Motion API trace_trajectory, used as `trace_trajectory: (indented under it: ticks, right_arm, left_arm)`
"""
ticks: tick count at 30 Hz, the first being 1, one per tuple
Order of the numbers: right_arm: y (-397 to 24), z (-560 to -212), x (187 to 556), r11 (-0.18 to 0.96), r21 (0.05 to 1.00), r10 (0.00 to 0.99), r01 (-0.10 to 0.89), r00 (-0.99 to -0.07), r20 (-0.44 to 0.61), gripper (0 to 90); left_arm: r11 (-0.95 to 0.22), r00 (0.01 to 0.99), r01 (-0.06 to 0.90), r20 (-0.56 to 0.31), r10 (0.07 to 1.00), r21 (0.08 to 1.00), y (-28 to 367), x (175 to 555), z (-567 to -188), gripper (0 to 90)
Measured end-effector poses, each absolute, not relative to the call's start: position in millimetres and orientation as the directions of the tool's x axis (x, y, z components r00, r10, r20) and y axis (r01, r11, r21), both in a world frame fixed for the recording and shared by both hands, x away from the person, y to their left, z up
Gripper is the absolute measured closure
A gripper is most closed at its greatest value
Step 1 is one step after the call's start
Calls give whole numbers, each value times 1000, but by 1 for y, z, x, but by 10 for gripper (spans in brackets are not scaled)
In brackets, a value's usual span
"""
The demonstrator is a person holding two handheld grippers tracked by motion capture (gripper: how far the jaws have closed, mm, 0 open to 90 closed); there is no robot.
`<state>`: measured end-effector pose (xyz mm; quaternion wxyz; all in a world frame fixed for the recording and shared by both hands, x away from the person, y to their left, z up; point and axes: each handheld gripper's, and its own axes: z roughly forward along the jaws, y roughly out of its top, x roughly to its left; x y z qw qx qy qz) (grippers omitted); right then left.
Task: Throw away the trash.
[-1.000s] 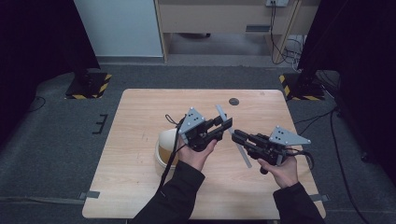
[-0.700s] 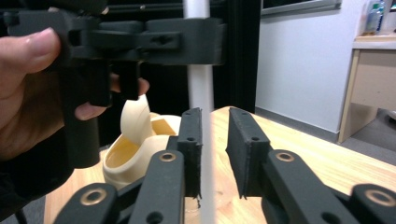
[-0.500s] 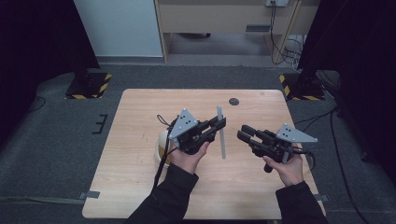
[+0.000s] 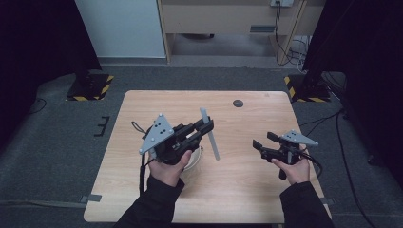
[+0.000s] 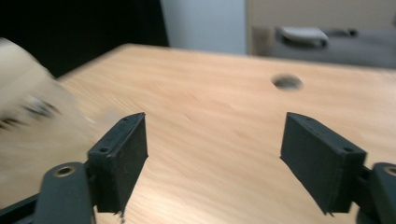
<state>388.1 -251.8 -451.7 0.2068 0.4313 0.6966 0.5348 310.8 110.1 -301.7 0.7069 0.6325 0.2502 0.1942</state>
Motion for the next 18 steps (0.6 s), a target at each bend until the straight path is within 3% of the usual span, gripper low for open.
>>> trace_trajectory:
  ticks: [5, 18]
  right_arm:
    - [-263, -473, 392, 74, 892, 867, 446, -471, 163, 194]
    - [-265, -488, 394, 126, 864, 881, 487, -456, 129, 182]
  left_arm:
    - [138, 797, 17, -97, 597, 990, 127, 300, -296, 797]
    - [143, 779, -19, -75, 623, 990, 166, 279, -289, 797]
